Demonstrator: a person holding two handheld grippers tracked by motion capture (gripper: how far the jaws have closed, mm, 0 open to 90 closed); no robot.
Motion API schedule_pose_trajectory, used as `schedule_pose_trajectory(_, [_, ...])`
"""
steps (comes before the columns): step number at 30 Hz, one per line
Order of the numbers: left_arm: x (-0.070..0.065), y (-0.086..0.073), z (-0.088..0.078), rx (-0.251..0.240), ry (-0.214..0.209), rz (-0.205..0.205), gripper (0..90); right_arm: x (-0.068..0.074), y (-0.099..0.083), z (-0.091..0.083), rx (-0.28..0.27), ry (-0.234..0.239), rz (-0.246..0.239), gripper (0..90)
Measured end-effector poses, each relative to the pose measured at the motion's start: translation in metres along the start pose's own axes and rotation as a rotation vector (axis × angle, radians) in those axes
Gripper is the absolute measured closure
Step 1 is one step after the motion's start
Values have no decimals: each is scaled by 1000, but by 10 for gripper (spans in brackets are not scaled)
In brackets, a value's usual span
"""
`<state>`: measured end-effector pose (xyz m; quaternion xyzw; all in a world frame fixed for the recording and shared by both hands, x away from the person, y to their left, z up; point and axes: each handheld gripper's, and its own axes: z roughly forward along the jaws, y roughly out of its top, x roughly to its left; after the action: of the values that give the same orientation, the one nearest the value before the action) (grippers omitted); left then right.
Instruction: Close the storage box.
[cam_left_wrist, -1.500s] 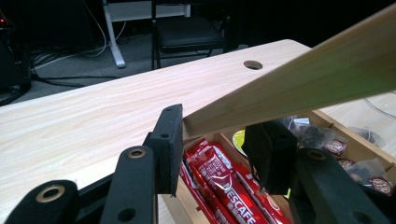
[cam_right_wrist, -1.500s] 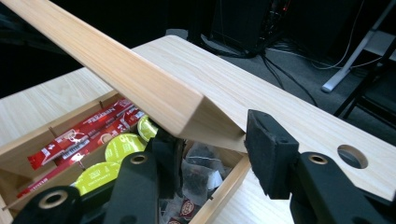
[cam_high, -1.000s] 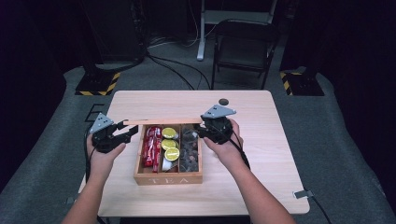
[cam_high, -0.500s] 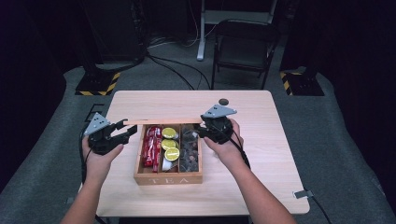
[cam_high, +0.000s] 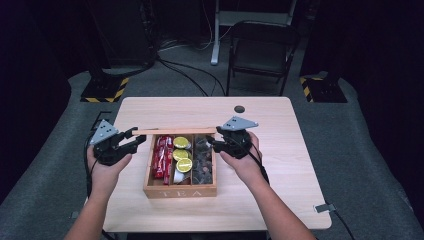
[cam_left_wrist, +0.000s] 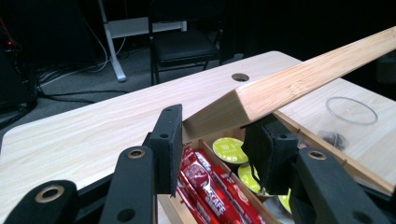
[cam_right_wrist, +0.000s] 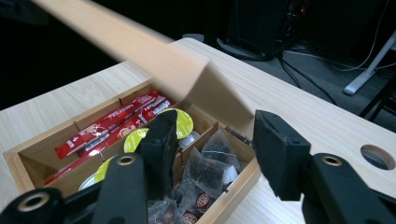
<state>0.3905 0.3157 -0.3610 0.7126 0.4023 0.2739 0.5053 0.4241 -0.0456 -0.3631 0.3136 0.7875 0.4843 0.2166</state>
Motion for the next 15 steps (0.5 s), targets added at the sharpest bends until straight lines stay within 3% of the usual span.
schedule_pose_trajectory(6, [2, 12, 2, 45, 6, 2, 580, 1, 4, -8, -14, 17, -8, 493])
schedule_pose_trajectory(15, [-1, 3, -3, 57, -12, 10, 576, 8, 1, -15, -35, 14, -31, 481])
